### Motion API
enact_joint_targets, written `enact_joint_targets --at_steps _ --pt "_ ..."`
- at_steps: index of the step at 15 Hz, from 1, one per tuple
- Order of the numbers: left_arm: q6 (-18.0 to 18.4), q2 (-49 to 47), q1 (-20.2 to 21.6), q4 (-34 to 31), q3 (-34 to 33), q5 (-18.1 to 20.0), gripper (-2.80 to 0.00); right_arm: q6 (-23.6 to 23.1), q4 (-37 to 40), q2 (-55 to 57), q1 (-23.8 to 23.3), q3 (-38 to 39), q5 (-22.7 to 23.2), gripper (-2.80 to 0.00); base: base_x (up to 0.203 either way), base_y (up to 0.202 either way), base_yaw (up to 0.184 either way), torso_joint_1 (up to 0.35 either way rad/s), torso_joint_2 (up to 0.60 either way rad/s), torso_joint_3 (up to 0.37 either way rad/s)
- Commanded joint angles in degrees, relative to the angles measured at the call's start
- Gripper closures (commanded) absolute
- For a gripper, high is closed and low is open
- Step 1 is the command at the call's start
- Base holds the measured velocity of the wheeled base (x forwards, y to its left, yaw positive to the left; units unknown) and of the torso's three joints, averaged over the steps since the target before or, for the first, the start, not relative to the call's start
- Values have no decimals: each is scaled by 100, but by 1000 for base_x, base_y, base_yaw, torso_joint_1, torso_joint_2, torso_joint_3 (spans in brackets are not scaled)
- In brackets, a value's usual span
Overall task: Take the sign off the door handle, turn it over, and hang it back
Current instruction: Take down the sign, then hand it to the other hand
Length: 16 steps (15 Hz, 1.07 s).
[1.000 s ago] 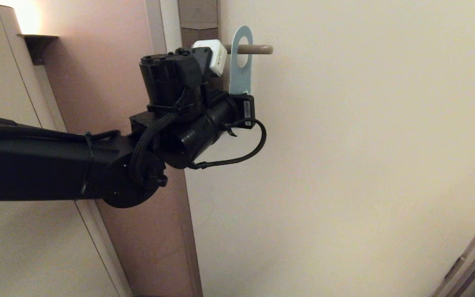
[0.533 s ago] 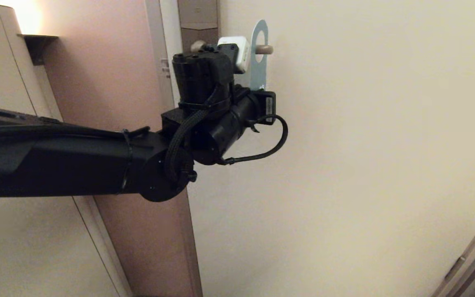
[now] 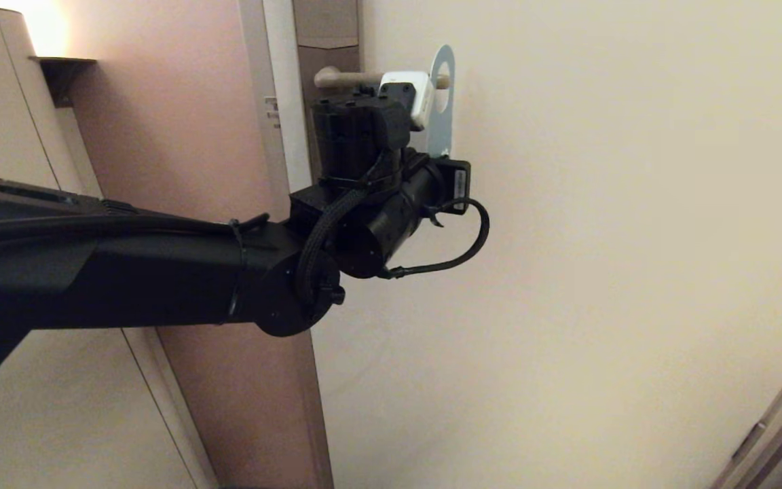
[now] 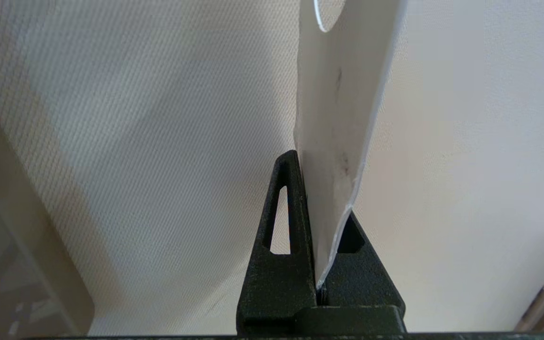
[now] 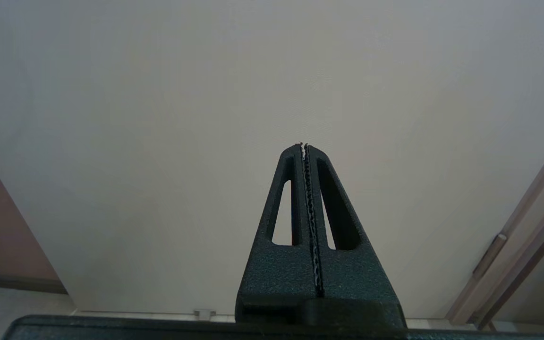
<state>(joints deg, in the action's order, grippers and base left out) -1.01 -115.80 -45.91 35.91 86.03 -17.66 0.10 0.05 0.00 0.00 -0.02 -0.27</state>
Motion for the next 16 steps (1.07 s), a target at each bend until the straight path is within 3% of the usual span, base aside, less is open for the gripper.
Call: enact_joint_targets --at_steps 1,10,16 --pt "19 -76 -6 21 80 -9 0 -1 -5 0 0 2 0 0 0 0 0 0 0 0" --pt "13 -206 -203 28 186 26 0 -1 -5 0 0 2 0 0 0 0 0 0 0 0" --pt "-60 -202 -600 40 140 61 0 -1 -5 0 0 2 0 0 0 0 0 0 0 0"
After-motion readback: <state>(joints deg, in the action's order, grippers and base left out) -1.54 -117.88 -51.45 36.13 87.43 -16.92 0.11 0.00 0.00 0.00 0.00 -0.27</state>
